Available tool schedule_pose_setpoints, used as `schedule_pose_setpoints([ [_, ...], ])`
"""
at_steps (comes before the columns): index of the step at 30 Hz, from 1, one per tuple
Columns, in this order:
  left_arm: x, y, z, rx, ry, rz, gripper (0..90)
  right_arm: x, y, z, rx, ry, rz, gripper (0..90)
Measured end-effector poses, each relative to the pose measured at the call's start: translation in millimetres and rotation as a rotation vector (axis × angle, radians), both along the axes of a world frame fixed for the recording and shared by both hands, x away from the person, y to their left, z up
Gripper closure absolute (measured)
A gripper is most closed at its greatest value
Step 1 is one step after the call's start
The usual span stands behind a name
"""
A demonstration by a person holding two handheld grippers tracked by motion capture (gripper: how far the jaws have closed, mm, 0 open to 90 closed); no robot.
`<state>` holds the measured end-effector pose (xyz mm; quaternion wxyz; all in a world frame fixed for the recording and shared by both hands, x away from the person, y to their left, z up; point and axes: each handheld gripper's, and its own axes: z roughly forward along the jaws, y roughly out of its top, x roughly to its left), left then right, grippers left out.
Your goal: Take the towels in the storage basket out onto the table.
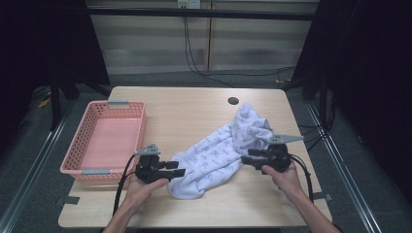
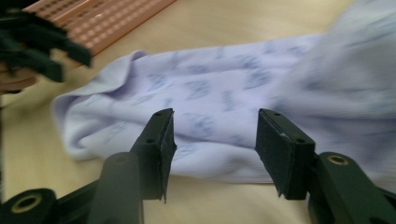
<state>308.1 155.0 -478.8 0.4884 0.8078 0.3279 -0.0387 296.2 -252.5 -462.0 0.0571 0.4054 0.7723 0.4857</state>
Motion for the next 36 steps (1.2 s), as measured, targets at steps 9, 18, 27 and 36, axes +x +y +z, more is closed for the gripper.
schedule_pose_setpoints([
  [9, 5.0, -5.2, -23.2, 0.09, 0.04, -0.006, 53.3, -0.4, 52.8, -33.1, -0.097, 0.047, 0.159, 42.8],
  [18, 0.8, 0.3, -17.2, 0.074, 0.04, -0.021, 85.5, 0.8, 53.8, -29.5, -0.124, 0.033, 0.16, 84.1],
  [27, -15.6, 15.5, 27.3, -0.253, 0.002, 0.026, 85.7, 19.5, 3.6, 32.7, 0.04, -0.034, 0.066, 83.9],
  [36, -31.5, 7.9, 10.6, -0.113, 0.028, 0.001, 73.5, 64.2, 39.5, 29.2, 0.005, -0.037, 0.048, 76.0],
])
